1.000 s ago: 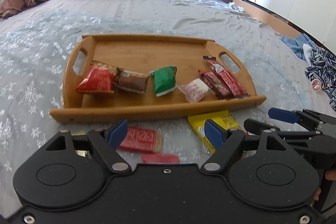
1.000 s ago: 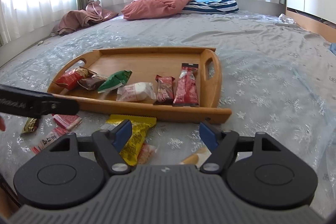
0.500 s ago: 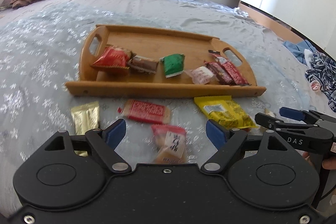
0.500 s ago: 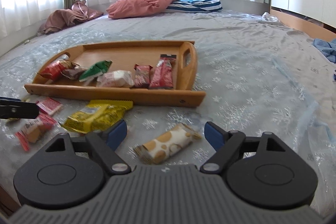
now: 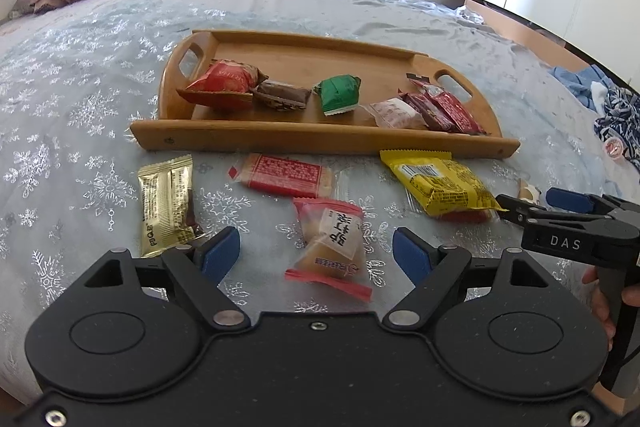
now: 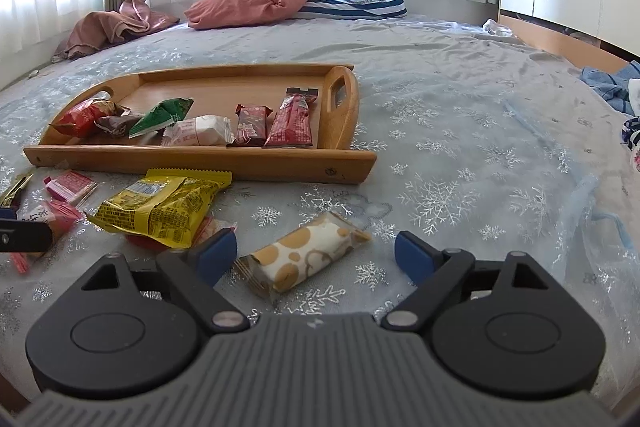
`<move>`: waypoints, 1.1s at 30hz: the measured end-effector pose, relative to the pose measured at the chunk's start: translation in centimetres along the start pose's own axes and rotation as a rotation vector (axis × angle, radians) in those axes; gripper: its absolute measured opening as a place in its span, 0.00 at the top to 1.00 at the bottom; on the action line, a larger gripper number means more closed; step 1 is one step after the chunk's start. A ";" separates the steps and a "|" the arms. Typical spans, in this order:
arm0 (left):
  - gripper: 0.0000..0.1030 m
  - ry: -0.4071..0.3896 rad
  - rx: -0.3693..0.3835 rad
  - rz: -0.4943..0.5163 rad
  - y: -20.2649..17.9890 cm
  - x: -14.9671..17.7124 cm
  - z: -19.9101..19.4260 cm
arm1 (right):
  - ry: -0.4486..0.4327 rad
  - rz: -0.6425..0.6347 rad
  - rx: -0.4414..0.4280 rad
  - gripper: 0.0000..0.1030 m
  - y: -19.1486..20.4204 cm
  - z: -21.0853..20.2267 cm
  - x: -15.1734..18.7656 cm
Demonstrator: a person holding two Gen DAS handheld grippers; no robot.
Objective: Organize snacks
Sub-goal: 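Move both grippers back over the remaining snacks beside the tray, then grasp the white pastry pack with the left gripper while the right gripper grasps the spotted wafer bar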
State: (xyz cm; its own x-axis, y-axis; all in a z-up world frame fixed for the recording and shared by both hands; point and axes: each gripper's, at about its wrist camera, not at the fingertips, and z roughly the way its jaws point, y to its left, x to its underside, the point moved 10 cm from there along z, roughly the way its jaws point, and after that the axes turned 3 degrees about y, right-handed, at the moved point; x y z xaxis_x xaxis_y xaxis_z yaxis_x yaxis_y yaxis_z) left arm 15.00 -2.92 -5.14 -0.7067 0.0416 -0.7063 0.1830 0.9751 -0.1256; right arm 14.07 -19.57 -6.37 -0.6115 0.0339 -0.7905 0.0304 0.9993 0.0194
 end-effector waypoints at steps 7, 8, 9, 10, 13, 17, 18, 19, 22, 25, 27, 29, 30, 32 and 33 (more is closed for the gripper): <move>0.20 -0.001 0.004 0.027 -0.9 0.3 0.1 | -0.001 -0.006 0.015 0.08 0.1 0.1 0.1; 0.20 -0.001 0.005 0.026 -0.9 0.3 0.1 | -0.001 -0.006 0.016 0.08 0.2 0.1 0.1; 0.20 -0.002 0.006 0.026 -1.0 0.3 0.1 | -0.001 -0.005 0.017 0.08 0.1 0.2 0.1; 0.21 -0.003 0.005 0.026 -1.0 0.3 0.1 | -0.001 -0.005 0.018 0.08 0.2 0.2 0.1; 0.22 -0.006 -0.003 0.030 -1.0 0.4 0.2 | -0.001 -0.006 0.023 0.08 0.2 0.3 0.1; 0.29 -0.007 -0.003 0.037 -1.0 0.4 0.1 | -0.003 -0.010 0.026 0.08 0.2 0.2 0.0; 0.35 -0.007 -0.001 0.040 -1.0 0.4 0.1 | -0.003 -0.009 0.025 0.08 0.2 0.2 0.1; 0.39 -0.006 0.004 0.044 -1.0 0.5 0.1 | -0.003 -0.007 0.026 0.08 0.2 0.2 0.1; 0.57 -0.003 0.006 0.050 -1.0 0.5 0.0 | -0.002 -0.002 0.026 0.09 0.2 0.1 0.2; 0.63 -0.001 0.002 0.058 -1.0 0.6 0.0 | -0.004 0.002 0.024 0.17 0.5 -0.1 0.3; 0.63 -0.002 -0.002 0.068 -1.0 0.5 0.0 | -0.013 -0.007 0.024 0.25 1.0 -0.5 0.3; 0.64 -0.005 -0.010 0.076 -1.1 0.5 -0.1 | -0.022 -0.027 0.034 0.34 1.5 -0.7 0.3; 0.64 -0.006 -0.012 0.076 -1.2 0.5 -0.1 | -0.024 -0.033 0.036 0.39 1.7 -0.8 0.3; 0.64 -0.008 -0.013 0.070 -1.2 0.4 -0.2 | -0.026 -0.041 0.046 0.44 2.1 -0.9 0.3; 0.64 -0.009 -0.013 0.067 -1.2 0.4 -0.3 | -0.027 -0.043 0.046 0.48 2.2 -0.9 0.2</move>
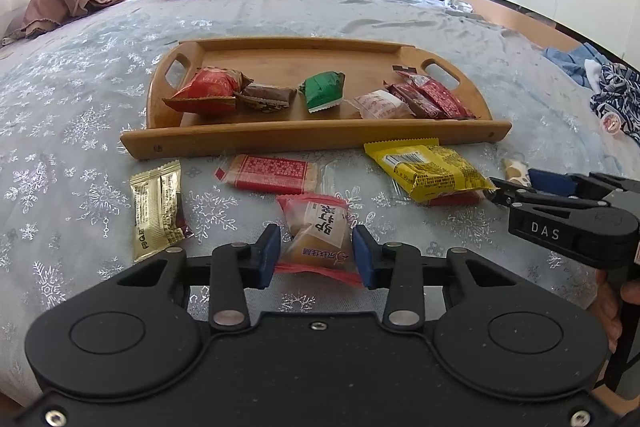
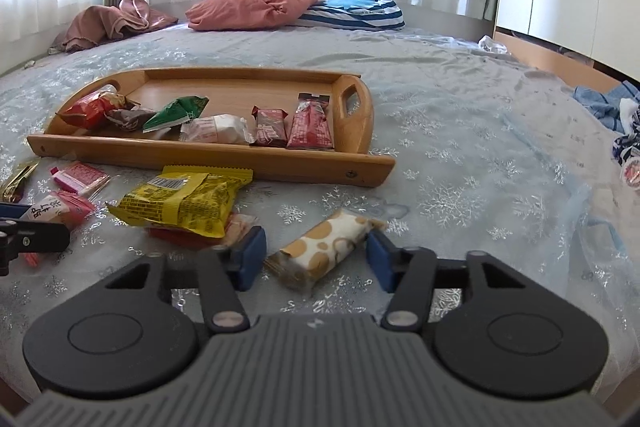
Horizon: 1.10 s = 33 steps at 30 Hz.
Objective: Organize snacks
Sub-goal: 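Grasp the white pastry pack with the left gripper while the right gripper grasps the spotted wafer bar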
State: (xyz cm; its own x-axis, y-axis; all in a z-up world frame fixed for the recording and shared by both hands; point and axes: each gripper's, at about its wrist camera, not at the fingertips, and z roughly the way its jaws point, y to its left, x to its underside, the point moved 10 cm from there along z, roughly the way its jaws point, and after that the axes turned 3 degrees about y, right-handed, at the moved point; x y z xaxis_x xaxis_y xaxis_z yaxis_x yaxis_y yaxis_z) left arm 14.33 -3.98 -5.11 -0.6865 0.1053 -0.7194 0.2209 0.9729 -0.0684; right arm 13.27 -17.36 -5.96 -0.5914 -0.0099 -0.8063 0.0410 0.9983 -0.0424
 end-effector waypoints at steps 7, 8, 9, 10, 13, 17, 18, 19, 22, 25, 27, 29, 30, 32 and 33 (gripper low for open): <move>0.65 -0.001 -0.003 -0.007 0.2 -0.3 -0.2 | 0.001 0.023 0.001 0.70 -0.1 -0.5 -0.1; 0.65 -0.001 -0.002 -0.010 0.3 -0.4 -0.3 | 0.003 0.027 0.003 0.70 -0.2 -0.5 -0.2; 0.65 -0.003 -0.002 -0.012 0.3 -0.4 -0.4 | 0.001 0.032 0.003 0.70 -0.3 -0.6 -0.2; 0.65 -0.004 -0.001 -0.014 0.3 -0.5 -0.4 | -0.002 0.034 0.005 0.70 -0.4 -0.8 -0.2; 0.65 -0.009 0.004 -0.026 0.5 -0.8 -0.7 | -0.012 0.034 0.010 0.70 -0.6 -1.2 -0.4; 0.67 -0.023 0.004 -0.042 0.8 -1.5 -1.1 | -0.021 0.046 0.013 0.71 -1.1 -1.7 -0.9; 0.70 -0.027 0.005 -0.047 0.9 -1.7 -1.2 | -0.025 0.051 0.013 0.71 -1.2 -1.8 -1.1; 0.76 -0.032 0.008 -0.053 1.0 -2.0 -1.3 | -0.027 0.055 0.012 0.71 -1.3 -1.9 -1.3; 0.85 -0.037 0.022 -0.071 1.3 -2.7 -1.4 | -0.039 0.069 0.011 0.71 -1.7 -2.0 -2.0; 0.87 -0.049 0.017 -0.067 1.5 -3.4 -1.5 | -0.046 0.090 0.003 0.72 -1.9 -2.1 -2.7; 0.88 -0.051 0.017 -0.066 1.4 -3.5 -1.5 | -0.049 0.105 -0.002 0.72 -2.0 -2.1 -3.0; 0.87 -0.052 0.019 -0.060 1.2 -3.2 -1.6 | -0.050 0.115 -0.005 0.72 -2.0 -2.0 -3.2; 0.87 -0.055 0.015 -0.057 1.2 -3.0 -1.6 | -0.050 0.116 -0.005 0.72 -2.0 -2.0 -3.2; 0.87 -0.044 0.006 -0.039 1.0 -2.4 -1.4 | -0.050 0.113 -0.006 0.72 -1.9 -1.9 -3.2; 0.86 -0.041 0.001 -0.036 0.9 -2.1 -1.4 | -0.048 0.113 -0.006 0.72 -1.8 -1.9 -3.2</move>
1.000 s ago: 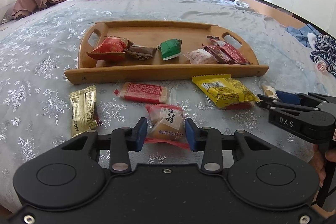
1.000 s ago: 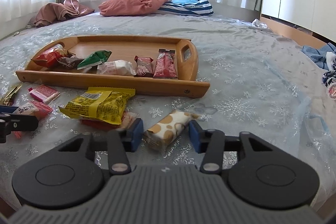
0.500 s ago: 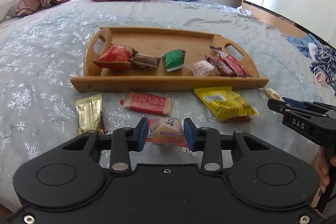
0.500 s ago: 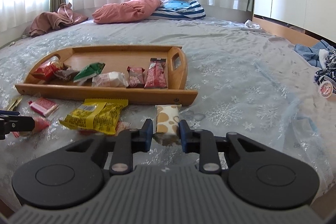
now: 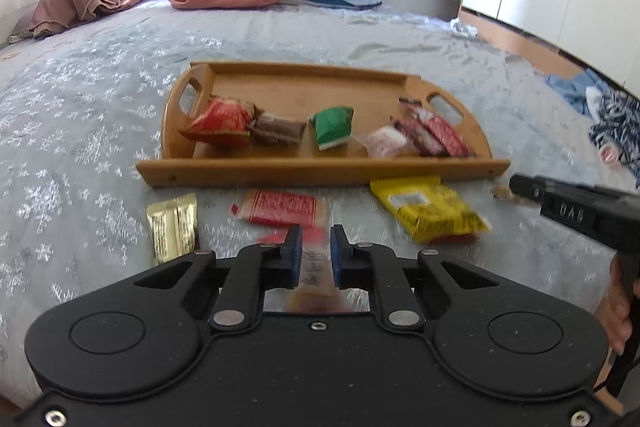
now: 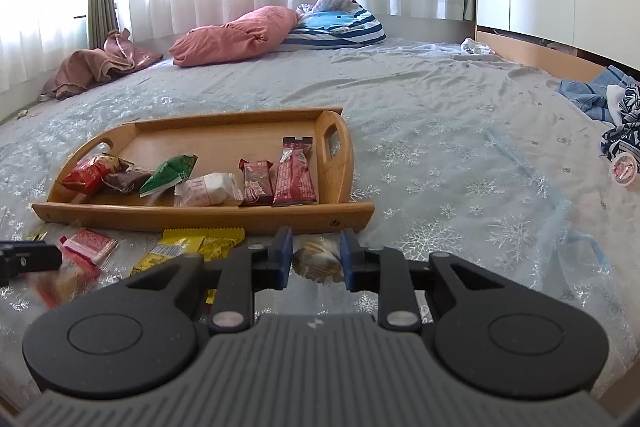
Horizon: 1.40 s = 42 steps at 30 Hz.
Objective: Organize snacks
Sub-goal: 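Grasp the white pastry pack with the left gripper while the right gripper grasps the spotted wafer bar, then carry the white pastry pack and spotted wafer bar over the tray with both grippers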
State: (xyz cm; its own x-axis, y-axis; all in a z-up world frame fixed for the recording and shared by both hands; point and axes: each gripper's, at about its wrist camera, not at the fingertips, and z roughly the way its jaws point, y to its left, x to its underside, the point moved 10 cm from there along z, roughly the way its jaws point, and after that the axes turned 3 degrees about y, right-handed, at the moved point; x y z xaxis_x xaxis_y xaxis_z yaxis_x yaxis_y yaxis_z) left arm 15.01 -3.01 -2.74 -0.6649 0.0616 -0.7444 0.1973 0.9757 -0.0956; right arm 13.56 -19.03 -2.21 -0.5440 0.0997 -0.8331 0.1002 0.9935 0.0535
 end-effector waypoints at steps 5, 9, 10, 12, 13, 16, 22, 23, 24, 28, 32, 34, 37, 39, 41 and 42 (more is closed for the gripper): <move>0.55 0.000 -0.013 -0.010 0.2 0.9 0.1 | 0.003 -0.011 0.002 0.72 0.2 0.1 0.4; 0.53 0.010 -0.029 -0.021 0.3 1.5 0.3 | 0.015 -0.020 0.006 0.72 0.2 0.2 0.8; 0.53 0.014 -0.033 -0.029 0.4 1.7 0.4 | 0.019 -0.018 0.007 0.72 0.2 0.3 1.0; 0.53 0.026 -0.036 -0.042 0.6 2.0 0.6 | 0.029 -0.014 0.009 0.73 0.1 0.4 1.4; 0.53 0.031 -0.036 -0.046 0.6 2.1 0.7 | 0.034 -0.012 0.012 0.73 0.0 0.4 1.6; 0.56 0.037 -0.036 -0.046 0.6 2.2 0.8 | 0.051 -0.008 0.013 0.72 -0.1 0.6 2.3; 0.72 0.042 -0.029 -0.032 0.3 2.1 0.9 | 0.057 -0.009 0.006 0.55 -0.1 0.7 2.5; 0.73 0.041 -0.029 -0.035 0.3 2.0 0.9 | 0.059 -0.007 0.006 0.55 -0.1 0.8 2.5; 0.73 0.040 -0.028 -0.036 0.3 1.9 0.9 | 0.063 -0.005 0.005 0.55 -0.2 0.9 2.4; 0.74 0.041 -0.029 -0.034 0.4 1.9 0.9 | 0.094 0.019 -0.003 0.54 -0.2 1.8 2.4; 0.74 0.038 -0.024 -0.036 0.4 1.8 0.8 | 0.117 0.037 0.003 0.61 -0.3 2.6 2.5; 0.74 0.033 -0.020 -0.039 0.4 1.5 0.5 | 0.117 0.033 0.003 0.74 -0.2 2.6 2.5; 0.74 0.015 -0.013 -0.047 0.6 0.7 0.0 | 0.111 0.032 0.001 0.75 -0.1 2.4 2.2; 0.75 -0.001 -0.009 -0.053 0.7 -0.1 -0.5 | 0.104 0.034 0.006 0.75 -0.2 2.1 1.9; 0.75 -0.019 0.000 -0.055 0.8 -1.1 -1.0 | 0.091 0.044 0.004 0.75 -0.3 1.7 1.4; 0.75 -0.027 0.005 -0.058 0.9 -1.7 -1.2 | 0.083 0.050 0.002 0.75 -0.3 1.5 1.0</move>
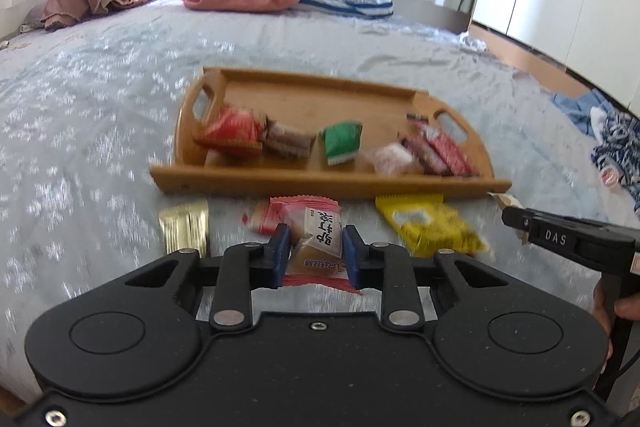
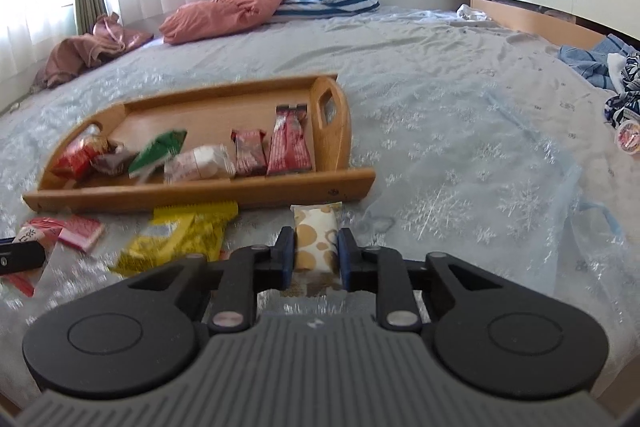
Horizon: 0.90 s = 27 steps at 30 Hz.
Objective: Organize snacks
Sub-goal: 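Carry the white pastry pack and spotted wafer bar over the tray with both grippers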
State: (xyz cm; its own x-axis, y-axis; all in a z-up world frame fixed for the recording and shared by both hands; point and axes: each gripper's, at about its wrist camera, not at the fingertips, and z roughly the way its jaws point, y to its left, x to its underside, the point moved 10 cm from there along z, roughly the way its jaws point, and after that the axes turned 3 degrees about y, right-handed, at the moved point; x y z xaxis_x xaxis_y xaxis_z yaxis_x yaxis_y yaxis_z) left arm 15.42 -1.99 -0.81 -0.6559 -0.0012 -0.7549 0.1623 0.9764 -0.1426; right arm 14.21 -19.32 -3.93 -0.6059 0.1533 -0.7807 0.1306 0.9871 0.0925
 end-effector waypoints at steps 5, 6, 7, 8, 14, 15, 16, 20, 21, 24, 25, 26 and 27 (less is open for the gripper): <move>0.75 -0.038 0.007 -0.017 0.8 -3.2 -0.3 | -0.035 0.023 -0.035 0.75 0.3 -0.8 -2.3; 0.75 -0.043 0.007 -0.024 1.0 -3.8 -0.1 | -0.038 0.029 -0.046 0.75 0.4 -0.8 -2.8; 0.75 -0.048 0.007 -0.033 1.2 -4.3 0.0 | -0.038 0.036 -0.058 0.75 0.5 -0.7 -3.3; 0.75 -0.052 0.008 -0.039 1.4 -4.9 0.2 | -0.034 0.046 -0.074 0.75 0.7 -0.5 -3.8; 0.75 -0.072 0.018 -0.072 2.8 -8.9 2.0 | -0.003 0.087 -0.160 0.75 2.5 1.3 -6.8; 0.75 -0.073 0.024 -0.077 3.0 -9.5 2.4 | -0.001 0.088 -0.168 0.75 2.8 1.6 -7.3; 0.75 -0.073 0.029 -0.088 3.2 -10.3 2.8 | 0.001 0.089 -0.176 0.75 3.2 2.0 -7.8; 0.75 -0.060 0.034 -0.106 3.7 -12.4 5.2 | 0.016 0.072 -0.189 0.75 4.7 4.0 -9.6; 0.75 -0.056 0.037 -0.111 3.8 -12.7 5.9 | 0.021 0.067 -0.193 0.75 5.1 4.5 -9.9; 0.75 -0.042 0.054 -0.133 3.7 -13.7 8.3 | 0.039 0.052 -0.214 0.75 6.4 6.4 -10.5; 0.75 -0.037 0.057 -0.134 3.6 -13.8 9.2 | 0.048 0.050 -0.217 0.75 6.8 7.2 -10.6; 0.75 -0.035 0.057 -0.132 3.4 -14.0 10.1 | 0.056 0.047 -0.220 0.75 7.2 7.9 -10.6; 0.75 -0.033 0.060 -0.125 3.3 -14.1 11.0 | 0.064 0.042 -0.222 0.75 7.5 8.6 -10.6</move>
State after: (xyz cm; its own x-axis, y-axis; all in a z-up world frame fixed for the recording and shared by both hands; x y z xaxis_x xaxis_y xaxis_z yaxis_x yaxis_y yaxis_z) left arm 33.30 -1.15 2.38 -0.6490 -0.1301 -0.7495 0.1255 0.9535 -0.2742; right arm 28.34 -13.97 -0.23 -0.6529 0.1904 -0.7331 -0.0144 0.9646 0.2633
